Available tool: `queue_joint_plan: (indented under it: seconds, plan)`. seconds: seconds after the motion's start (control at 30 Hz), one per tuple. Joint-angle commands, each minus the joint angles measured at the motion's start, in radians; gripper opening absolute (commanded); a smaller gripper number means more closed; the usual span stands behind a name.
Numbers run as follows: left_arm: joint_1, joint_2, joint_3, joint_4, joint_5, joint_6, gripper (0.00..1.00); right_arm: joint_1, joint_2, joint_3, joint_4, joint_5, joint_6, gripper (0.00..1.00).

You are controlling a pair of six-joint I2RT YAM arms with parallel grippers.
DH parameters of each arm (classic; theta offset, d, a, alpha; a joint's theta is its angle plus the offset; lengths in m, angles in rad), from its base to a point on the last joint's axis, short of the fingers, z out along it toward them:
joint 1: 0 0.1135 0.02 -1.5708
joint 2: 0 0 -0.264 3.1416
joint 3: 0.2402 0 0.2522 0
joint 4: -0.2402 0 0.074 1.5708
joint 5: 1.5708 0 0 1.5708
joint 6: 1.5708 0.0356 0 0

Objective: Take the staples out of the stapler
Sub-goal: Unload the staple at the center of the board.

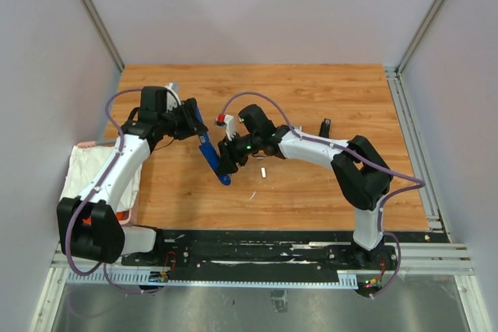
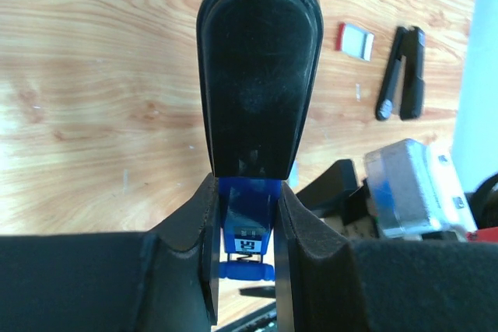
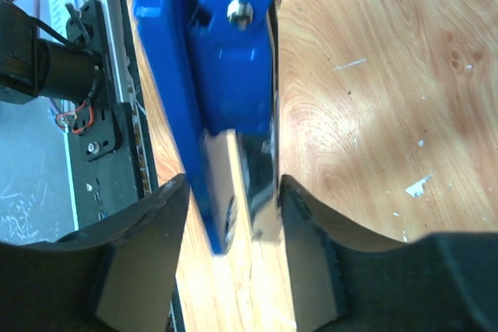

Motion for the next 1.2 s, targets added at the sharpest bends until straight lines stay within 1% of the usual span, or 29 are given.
queue_joint_plan:
  seconds: [0.0, 0.1, 0.2, 0.3, 0.37, 0.5, 0.53, 0.57, 0.6, 0.63, 0.7, 0.73, 0.77, 0.8, 0.83, 0.87, 0.9, 0.93, 0.97, 1.03, 1.17]
  plan:
    - [0.013, -0.012, 0.028, 0.047, -0.053, 0.04, 0.0, -0.007, -0.01, -0.006, -0.049, -0.025, -0.02, 0.58]
    - [0.015, -0.019, 0.021, 0.054, -0.049, 0.041, 0.0, -0.004, 0.004, -0.003, -0.043, -0.041, -0.008, 0.63]
    - [0.016, -0.019, 0.02, 0.053, -0.051, 0.04, 0.0, -0.001, 0.014, 0.001, -0.048, -0.046, -0.005, 0.65]
    - [0.018, -0.018, 0.018, 0.063, -0.037, 0.032, 0.0, 0.005, 0.023, 0.005, -0.043, -0.047, -0.001, 0.65]
    - [0.018, -0.015, 0.018, 0.064, -0.036, 0.028, 0.0, 0.009, 0.035, 0.019, -0.041, -0.047, 0.012, 0.61]
    - [0.018, -0.012, 0.027, 0.051, -0.047, 0.022, 0.0, 0.017, 0.086, 0.067, -0.033, -0.032, 0.057, 0.63]
    - [0.018, -0.015, 0.025, 0.049, -0.048, 0.018, 0.0, 0.016, 0.098, 0.081, -0.034, -0.03, 0.069, 0.62]
    - [0.018, -0.019, 0.023, 0.047, -0.056, 0.016, 0.0, 0.017, 0.108, 0.095, -0.033, -0.033, 0.077, 0.59]
    - [0.018, -0.026, 0.021, 0.042, -0.071, 0.017, 0.0, 0.016, 0.117, 0.107, -0.032, -0.046, 0.086, 0.54]
    - [0.018, -0.031, 0.02, 0.033, -0.095, 0.02, 0.0, 0.016, 0.126, 0.117, -0.028, -0.068, 0.102, 0.47]
    - [0.018, -0.04, 0.022, 0.01, -0.148, 0.029, 0.0, 0.018, 0.142, 0.128, 0.004, -0.142, 0.146, 0.27]
    - [0.018, -0.043, 0.023, 0.001, -0.176, 0.033, 0.0, 0.018, 0.147, 0.128, 0.031, -0.175, 0.181, 0.2]
    - [0.018, -0.045, 0.024, -0.008, -0.2, 0.037, 0.0, 0.018, 0.15, 0.123, 0.066, -0.204, 0.222, 0.19]
    - [0.018, -0.045, 0.027, -0.017, -0.224, 0.044, 0.0, 0.017, 0.152, 0.118, 0.113, -0.222, 0.268, 0.22]
    - [0.018, -0.042, 0.028, -0.026, -0.25, 0.046, 0.0, 0.017, 0.152, 0.118, 0.125, -0.226, 0.29, 0.3]
    - [0.018, -0.036, 0.03, -0.032, -0.274, 0.049, 0.0, 0.017, 0.151, 0.119, 0.141, -0.227, 0.309, 0.42]
    - [0.018, -0.029, 0.032, -0.04, -0.306, 0.054, 0.0, 0.018, 0.155, 0.125, 0.155, -0.227, 0.324, 0.5]
    - [0.018, -0.021, 0.036, -0.049, -0.329, 0.059, 0.0, 0.018, 0.162, 0.137, 0.156, -0.228, 0.335, 0.57]
    - [0.018, -0.009, 0.039, -0.057, -0.343, 0.062, 0.0, 0.017, 0.172, 0.149, 0.154, -0.229, 0.347, 0.62]
    - [0.018, 0.008, 0.046, -0.066, -0.36, 0.066, 0.0, 0.017, 0.197, 0.172, 0.153, -0.225, 0.376, 0.65]
    - [0.01, 0.023, 0.04, -0.061, -0.367, 0.068, 0.0, 0.011, 0.263, 0.215, 0.176, -0.241, 0.449, 0.66]
